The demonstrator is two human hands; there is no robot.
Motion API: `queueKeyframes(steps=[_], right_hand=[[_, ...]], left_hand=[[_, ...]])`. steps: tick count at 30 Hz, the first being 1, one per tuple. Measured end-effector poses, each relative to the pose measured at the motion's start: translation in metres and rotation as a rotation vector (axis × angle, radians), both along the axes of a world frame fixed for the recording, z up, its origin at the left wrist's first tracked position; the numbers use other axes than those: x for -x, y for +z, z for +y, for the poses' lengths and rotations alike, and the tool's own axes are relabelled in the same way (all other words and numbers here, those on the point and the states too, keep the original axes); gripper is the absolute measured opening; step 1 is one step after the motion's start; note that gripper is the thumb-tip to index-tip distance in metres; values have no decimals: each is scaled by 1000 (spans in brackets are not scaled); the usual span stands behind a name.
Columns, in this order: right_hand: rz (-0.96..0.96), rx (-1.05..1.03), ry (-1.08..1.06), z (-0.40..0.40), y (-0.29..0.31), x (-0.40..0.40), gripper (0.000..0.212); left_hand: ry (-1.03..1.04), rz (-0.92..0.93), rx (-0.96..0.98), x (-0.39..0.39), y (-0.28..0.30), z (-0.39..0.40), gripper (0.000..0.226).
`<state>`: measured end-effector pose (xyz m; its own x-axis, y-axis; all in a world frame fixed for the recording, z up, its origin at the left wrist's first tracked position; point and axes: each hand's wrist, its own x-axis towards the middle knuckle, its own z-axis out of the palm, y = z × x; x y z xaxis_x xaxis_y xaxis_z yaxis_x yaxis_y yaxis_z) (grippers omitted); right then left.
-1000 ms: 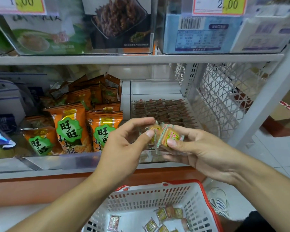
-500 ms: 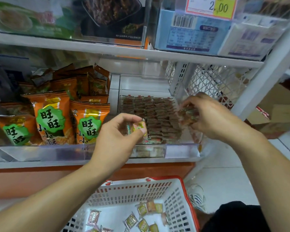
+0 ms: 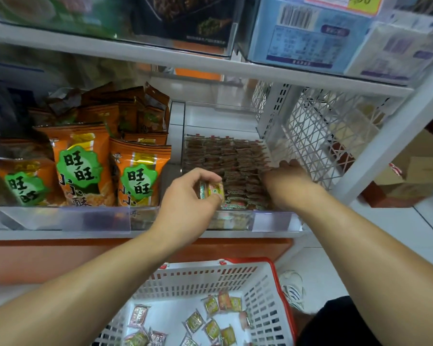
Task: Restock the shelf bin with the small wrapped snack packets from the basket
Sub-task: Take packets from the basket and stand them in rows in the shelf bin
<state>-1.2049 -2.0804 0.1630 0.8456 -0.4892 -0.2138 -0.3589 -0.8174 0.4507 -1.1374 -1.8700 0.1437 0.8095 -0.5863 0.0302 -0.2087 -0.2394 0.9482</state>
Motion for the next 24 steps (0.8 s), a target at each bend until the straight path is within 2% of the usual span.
queueKeyframes(steps=[4, 7, 10, 17, 24], right_hand=[[-48, 24, 51, 0, 3, 3, 36], [-134, -106, 52, -7, 8, 6, 44], [-171, -245, -8, -12, 13, 6, 34], [-177, -210, 83, -17, 18, 16, 22], [-55, -91, 144, -10, 15, 19, 32]], left_hand=[[-31, 36, 2, 0, 3, 3, 21], [-42, 60, 9, -1, 5, 4, 20], [-47, 85, 20, -2, 5, 3, 20], [-51, 63, 1, -3, 5, 2, 16], [-61, 68, -20, -2, 6, 1, 16]])
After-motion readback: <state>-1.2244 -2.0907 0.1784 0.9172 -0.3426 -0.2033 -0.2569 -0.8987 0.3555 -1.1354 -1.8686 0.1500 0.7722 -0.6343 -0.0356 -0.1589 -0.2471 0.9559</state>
